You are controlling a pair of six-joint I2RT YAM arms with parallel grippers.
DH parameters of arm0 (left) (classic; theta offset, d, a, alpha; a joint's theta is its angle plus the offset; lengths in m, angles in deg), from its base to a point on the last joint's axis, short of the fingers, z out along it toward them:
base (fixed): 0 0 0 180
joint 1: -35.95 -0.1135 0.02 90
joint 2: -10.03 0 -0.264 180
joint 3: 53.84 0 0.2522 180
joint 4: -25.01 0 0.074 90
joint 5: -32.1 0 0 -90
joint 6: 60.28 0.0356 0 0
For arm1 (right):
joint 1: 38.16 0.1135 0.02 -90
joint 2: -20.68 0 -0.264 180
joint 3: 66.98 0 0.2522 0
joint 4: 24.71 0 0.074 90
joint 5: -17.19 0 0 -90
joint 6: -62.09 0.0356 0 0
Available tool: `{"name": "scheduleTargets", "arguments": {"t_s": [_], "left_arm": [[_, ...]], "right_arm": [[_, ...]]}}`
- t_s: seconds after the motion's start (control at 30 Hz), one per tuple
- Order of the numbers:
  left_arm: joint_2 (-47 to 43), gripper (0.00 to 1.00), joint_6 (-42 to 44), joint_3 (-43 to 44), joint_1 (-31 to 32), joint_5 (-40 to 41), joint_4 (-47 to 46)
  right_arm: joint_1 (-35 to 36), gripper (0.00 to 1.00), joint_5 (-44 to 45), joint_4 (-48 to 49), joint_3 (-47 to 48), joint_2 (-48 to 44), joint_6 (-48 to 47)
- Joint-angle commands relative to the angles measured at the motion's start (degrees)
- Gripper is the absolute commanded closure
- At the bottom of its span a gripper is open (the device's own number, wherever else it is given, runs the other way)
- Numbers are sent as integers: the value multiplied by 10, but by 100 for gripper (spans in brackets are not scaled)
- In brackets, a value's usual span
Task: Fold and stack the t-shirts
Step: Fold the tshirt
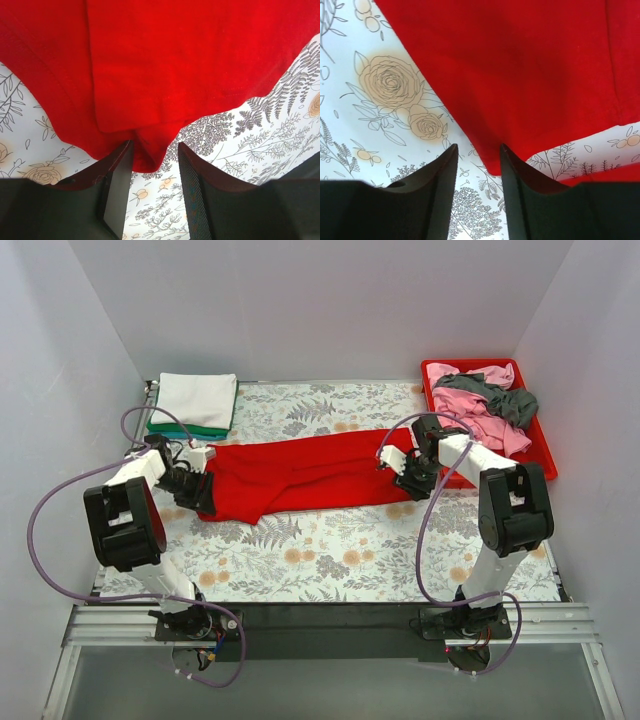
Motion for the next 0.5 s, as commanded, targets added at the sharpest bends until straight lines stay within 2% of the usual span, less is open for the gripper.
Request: {"name": "scheduleTargets", "arguments": {"t_s": [0.0,0.07,0.13,0.2,0.23,0.27,0.3,0.47], "left_arm": [[-2,61,2,-6,-1,6,-17],[2,62,2,-8,-2,7,-13],[1,66,5,-15,-1,13,-18],[1,79,9,-20,-3,26,-21],[2,84,12,-21,-6,29,-17],[2,93,16,-20,-9,33,-14],[1,97,19,-17,-14,34,-11],[-2,100,64,17,-62,40,26]], "right_arm": [[3,56,15,21,-4,14,-14],[4,59,19,23,-9,24,-16],[4,71,23,27,-16,27,-20],[3,86,30,30,-28,26,-24],[3,88,33,31,-31,25,-27],[4,89,36,31,-38,22,-30],[4,92,42,31,-42,17,-31],[3,99,73,27,-77,-27,-53]]}}
